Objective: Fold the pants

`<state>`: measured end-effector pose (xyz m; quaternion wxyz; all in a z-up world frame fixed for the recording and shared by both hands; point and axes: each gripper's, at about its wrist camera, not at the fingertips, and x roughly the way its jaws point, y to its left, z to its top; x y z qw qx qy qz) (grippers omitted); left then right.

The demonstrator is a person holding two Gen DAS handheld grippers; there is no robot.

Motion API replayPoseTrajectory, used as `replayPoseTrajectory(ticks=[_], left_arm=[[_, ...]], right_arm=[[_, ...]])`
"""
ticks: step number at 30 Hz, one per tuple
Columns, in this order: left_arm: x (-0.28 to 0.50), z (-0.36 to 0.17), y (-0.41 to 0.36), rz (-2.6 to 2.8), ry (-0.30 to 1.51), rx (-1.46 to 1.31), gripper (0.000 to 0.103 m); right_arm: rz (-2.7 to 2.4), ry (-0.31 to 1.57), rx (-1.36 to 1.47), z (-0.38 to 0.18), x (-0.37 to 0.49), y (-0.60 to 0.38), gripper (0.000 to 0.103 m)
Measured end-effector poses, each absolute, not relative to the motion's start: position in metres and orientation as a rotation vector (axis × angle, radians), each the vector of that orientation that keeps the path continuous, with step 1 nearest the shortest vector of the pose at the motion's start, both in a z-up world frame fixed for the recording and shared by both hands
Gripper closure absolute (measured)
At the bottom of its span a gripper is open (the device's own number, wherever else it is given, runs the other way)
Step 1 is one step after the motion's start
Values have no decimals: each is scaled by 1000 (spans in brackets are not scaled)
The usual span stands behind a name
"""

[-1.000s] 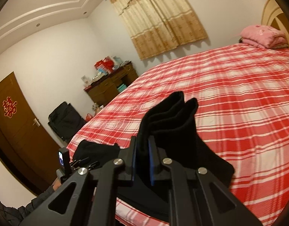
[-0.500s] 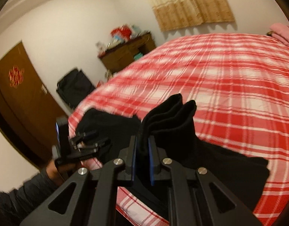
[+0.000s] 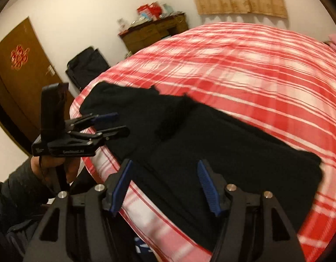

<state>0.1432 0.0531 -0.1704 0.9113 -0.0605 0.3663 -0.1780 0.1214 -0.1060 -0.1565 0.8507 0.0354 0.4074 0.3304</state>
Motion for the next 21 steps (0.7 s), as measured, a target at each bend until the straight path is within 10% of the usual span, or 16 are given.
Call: replayPoseTrajectory(ticks=[7,11,21], left_arm=[[175,-173,10,-423,806,-168,25],[186,-178,4,-412,869,-203,86],[178,-159,34,-341,868,-236,91]], right_arm=[[512,811,270,-160,119,-186,36],[485,784,333,-158,124,-202,36],[517,702,393,-150,119,-215,26]])
